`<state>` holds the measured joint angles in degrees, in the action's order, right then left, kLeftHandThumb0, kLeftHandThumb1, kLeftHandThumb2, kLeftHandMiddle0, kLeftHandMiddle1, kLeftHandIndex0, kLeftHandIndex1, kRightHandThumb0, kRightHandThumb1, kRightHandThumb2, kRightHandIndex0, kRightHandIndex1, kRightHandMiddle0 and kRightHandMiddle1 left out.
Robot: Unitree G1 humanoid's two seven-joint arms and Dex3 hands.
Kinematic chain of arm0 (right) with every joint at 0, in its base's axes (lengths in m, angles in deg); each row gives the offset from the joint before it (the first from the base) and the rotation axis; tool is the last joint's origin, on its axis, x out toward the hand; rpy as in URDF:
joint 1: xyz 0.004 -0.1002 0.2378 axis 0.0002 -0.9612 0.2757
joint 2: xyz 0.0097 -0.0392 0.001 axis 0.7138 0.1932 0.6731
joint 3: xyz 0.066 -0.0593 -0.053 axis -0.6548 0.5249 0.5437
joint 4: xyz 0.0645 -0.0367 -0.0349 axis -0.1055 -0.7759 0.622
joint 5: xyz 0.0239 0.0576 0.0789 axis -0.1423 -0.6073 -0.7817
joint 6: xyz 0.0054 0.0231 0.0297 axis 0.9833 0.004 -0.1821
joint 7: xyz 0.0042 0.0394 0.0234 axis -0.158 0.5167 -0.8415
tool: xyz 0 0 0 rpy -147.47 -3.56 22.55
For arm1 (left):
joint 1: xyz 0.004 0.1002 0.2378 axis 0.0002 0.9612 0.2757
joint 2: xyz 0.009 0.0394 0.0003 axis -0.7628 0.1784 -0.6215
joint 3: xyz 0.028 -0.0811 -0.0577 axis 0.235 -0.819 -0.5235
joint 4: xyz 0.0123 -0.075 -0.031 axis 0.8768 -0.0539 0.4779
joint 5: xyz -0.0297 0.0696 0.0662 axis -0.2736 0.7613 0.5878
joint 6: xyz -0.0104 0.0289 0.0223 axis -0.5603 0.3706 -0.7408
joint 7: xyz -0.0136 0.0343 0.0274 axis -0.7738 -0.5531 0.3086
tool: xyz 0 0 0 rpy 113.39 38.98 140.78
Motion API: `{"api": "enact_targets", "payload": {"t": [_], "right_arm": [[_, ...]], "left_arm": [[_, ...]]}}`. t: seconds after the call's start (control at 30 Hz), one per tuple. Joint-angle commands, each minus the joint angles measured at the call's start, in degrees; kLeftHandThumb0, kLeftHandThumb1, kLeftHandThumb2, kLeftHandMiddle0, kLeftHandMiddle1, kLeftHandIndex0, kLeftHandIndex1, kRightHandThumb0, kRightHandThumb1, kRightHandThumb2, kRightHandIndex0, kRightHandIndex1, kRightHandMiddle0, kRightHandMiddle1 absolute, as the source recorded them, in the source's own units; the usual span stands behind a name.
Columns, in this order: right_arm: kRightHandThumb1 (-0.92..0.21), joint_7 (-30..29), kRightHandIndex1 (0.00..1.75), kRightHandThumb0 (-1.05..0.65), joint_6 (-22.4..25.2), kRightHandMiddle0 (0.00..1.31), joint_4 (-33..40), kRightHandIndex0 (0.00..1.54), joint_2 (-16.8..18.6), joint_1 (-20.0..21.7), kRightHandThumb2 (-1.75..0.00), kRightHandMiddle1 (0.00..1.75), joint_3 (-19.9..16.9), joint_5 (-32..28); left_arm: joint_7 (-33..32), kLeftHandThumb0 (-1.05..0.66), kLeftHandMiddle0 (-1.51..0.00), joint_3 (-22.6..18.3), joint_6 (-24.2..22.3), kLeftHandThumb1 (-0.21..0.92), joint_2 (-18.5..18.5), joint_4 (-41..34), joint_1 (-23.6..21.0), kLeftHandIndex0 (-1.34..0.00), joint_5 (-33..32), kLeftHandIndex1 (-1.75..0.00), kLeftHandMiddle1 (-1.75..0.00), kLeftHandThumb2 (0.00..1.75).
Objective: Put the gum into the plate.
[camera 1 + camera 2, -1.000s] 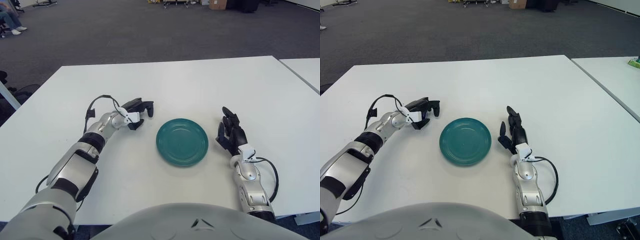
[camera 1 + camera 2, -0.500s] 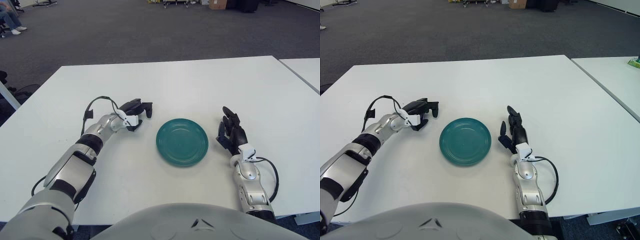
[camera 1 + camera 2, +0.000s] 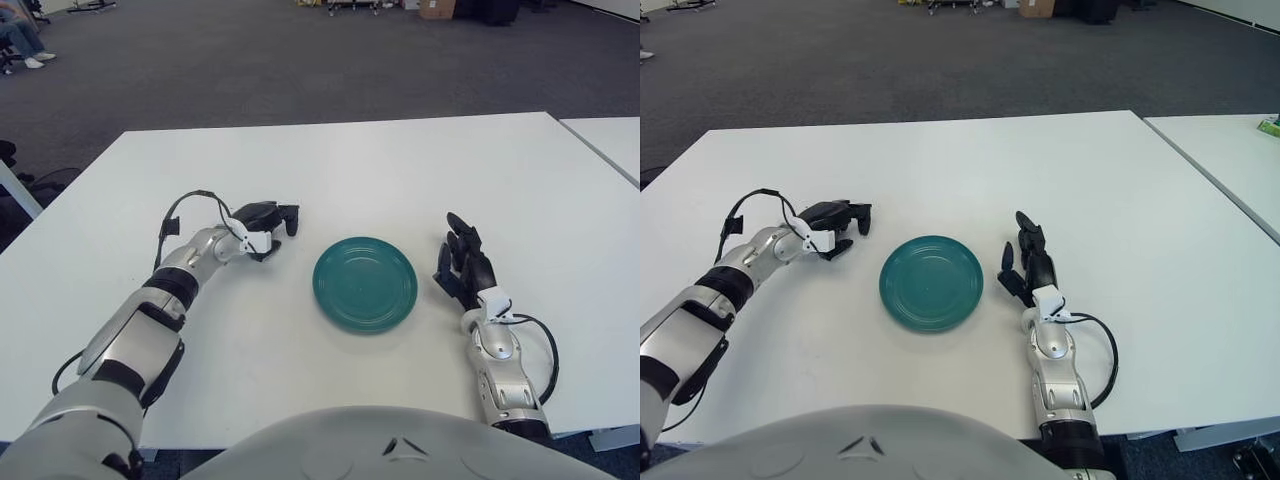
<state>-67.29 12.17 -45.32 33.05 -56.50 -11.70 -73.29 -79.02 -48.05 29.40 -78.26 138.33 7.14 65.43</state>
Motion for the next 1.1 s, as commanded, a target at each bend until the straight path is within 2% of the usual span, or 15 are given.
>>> {"api": "enact_targets", "payload": {"t": [0.0, 0.07, 0.17, 0.27, 0.6, 1.07], "right_arm": [[-0.92, 0.5, 0.01, -0.74, 3.0, 0.0, -3.1, 0.14, 0.2, -1.5, -0.93, 0.41, 0.0, -0.1], [-0.92, 0.5, 0.01, -0.74, 3.1, 0.0, -3.1, 0.14, 0.2, -1.5, -0.92, 0.41, -0.1, -0.1], [-0.92, 0.5, 0.0, -0.73, 3.3, 0.0, -3.2, 0.14, 0.3, -1.4, -0.92, 0.41, 0.0, -0.1], [-0.92, 0.7, 0.0, -0.74, 3.5, 0.0, -3.2, 0.14, 0.2, -1.4, -0.92, 0.42, 0.0, -0.2], [-0.92, 1.3, 0.0, -0.75, 3.6, 0.0, -3.4, 0.14, 0.2, -1.2, -0.93, 0.39, 0.0, -0.3], [-0.92, 2.3, 0.0, -0.75, 3.7, 0.0, -3.6, 0.13, 0.2, -1.0, -0.93, 0.36, 0.0, -0.8]], "left_arm": [[0.4, -0.94, -0.1, 1.0, -3.3, 0.89, -0.3, 0.3, 2.9, -0.02, 2.0, -1.05, -0.4, 0.34], [-0.4, -1.0, -0.06, 1.0, -4.6, 0.91, -0.4, -0.3, 3.1, -0.01, 2.5, -0.77, -0.2, 0.34], [-2.3, -1.03, -0.02, 1.1, -6.0, 0.92, -0.6, -1.2, 3.4, 0.0, 3.7, -0.55, -0.07, 0.37], [-3.5, -1.04, -0.01, 1.3, -6.7, 0.92, -0.8, -1.9, 3.7, 0.0, 4.6, -0.43, -0.02, 0.39], [-5.3, -1.05, 0.0, 1.0, -7.6, 0.92, -1.0, -2.0, 3.7, 0.0, 5.9, -0.28, 0.0, 0.41], [-5.8, -1.05, 0.0, 1.1, -8.2, 0.92, -1.7, -2.0, 3.4, 0.0, 6.7, -0.21, 0.0, 0.41]]}}
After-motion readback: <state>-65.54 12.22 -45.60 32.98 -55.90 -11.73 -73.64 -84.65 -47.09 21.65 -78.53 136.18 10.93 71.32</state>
